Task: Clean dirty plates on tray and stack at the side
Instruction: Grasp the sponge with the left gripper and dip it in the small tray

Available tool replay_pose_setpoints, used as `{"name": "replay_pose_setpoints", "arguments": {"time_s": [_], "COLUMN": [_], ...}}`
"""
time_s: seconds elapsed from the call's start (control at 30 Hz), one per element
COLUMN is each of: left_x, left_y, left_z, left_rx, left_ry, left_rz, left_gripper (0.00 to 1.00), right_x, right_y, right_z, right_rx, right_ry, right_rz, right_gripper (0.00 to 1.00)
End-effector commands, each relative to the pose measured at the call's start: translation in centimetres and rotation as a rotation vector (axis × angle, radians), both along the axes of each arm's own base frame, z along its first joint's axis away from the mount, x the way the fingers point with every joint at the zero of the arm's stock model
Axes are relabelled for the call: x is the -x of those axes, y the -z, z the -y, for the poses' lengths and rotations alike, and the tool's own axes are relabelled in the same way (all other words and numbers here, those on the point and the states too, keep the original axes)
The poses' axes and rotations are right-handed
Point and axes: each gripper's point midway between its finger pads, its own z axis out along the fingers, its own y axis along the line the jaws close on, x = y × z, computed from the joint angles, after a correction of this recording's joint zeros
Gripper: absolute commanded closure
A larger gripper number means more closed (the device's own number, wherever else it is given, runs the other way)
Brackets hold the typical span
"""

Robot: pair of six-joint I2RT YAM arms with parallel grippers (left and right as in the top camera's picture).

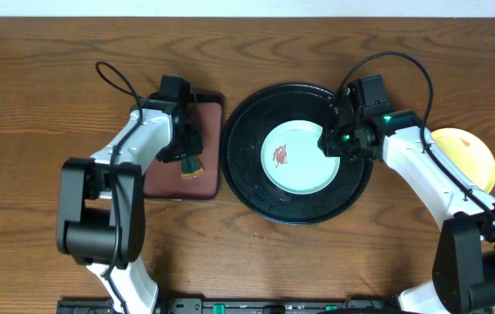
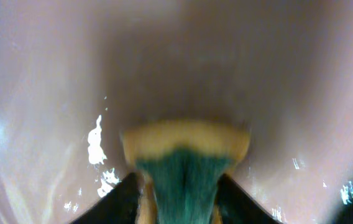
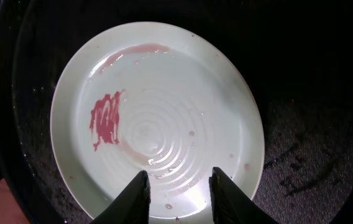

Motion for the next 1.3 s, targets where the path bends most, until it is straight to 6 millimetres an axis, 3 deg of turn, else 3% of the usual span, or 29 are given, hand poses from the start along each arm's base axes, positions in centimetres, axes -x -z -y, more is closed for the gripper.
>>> {"name": "replay_pose_setpoints", "arguments": {"time_s": [0.0,0.17,0.37,0.5,0.6,0.63,0.67,0.8,1.03,1.17,1.27], "left_x": [-0.9,1.2,2.6,3.6,4.0,4.0,4.0,2.8,0.0,-1.4,-2.0], "left_y": [-4.2,-3.7,-0.8,1.4,2.3,2.4,2.3,0.1,-8.1,-12.0,-13.1], "left_z": [0.3,0.7,0.8,0.7,0.6,0.6,0.6,0.7,1.6,4.0,6.7], "left_rx": [0.028,0.042,0.042,0.039,0.035,0.035,0.034,0.03,0.045,0.1,0.169], "left_ry": [0.004,0.004,-0.021,-0.022,-0.022,-0.021,-0.013,0.045,0.057,0.104,0.162], "left_rz": [0.084,0.008,-0.024,-0.046,-0.067,-0.067,-0.066,-0.035,0.051,0.139,0.191], "left_gripper": [0.49,0.5,0.66,0.69,0.81,0.92,0.92,0.93,0.92,0.92,0.92], "right_x": [-0.4,-0.5,-0.5,-0.5,-0.6,-0.7,-0.8,-1.3,-1.4,-1.4,-1.1], "right_y": [-0.8,-0.8,-0.8,-0.7,-0.7,-0.6,-0.6,-0.4,0.6,2.1,3.8], "right_z": [-0.3,-0.3,-0.2,0.0,0.4,0.6,0.8,2.3,3.1,3.1,3.2], "right_rx": [-0.01,-0.01,-0.006,0.013,0.033,0.047,0.059,0.139,0.185,0.2,0.215], "right_ry": [-0.012,-0.012,-0.012,-0.022,-0.014,-0.008,-0.003,0.031,0.046,0.037,0.021], "right_rz": [0.023,0.024,0.026,0.032,0.037,0.042,0.046,0.065,0.05,0.02,-0.021], "right_gripper": [0.69,0.69,0.68,0.65,0.65,0.64,0.64,0.63,0.71,0.69,0.67]}}
